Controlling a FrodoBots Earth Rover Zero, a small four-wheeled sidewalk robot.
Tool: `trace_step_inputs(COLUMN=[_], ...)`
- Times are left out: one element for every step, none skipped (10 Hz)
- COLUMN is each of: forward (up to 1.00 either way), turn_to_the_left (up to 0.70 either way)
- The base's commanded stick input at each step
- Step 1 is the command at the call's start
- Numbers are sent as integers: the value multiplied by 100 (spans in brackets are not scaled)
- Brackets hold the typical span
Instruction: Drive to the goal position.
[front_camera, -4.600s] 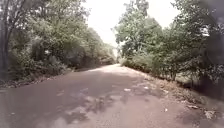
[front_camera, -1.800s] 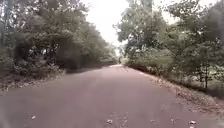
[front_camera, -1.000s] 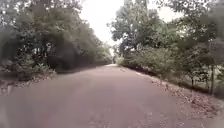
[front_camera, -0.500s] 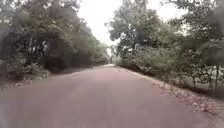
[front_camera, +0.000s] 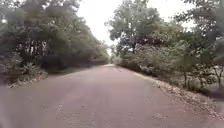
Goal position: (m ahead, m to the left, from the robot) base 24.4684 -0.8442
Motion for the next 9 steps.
trace_step_inputs(forward=[70,70,70,70,70,70,70,70,70], turn_to_the_left=[0,0,0,0,0,0,0,0,0])
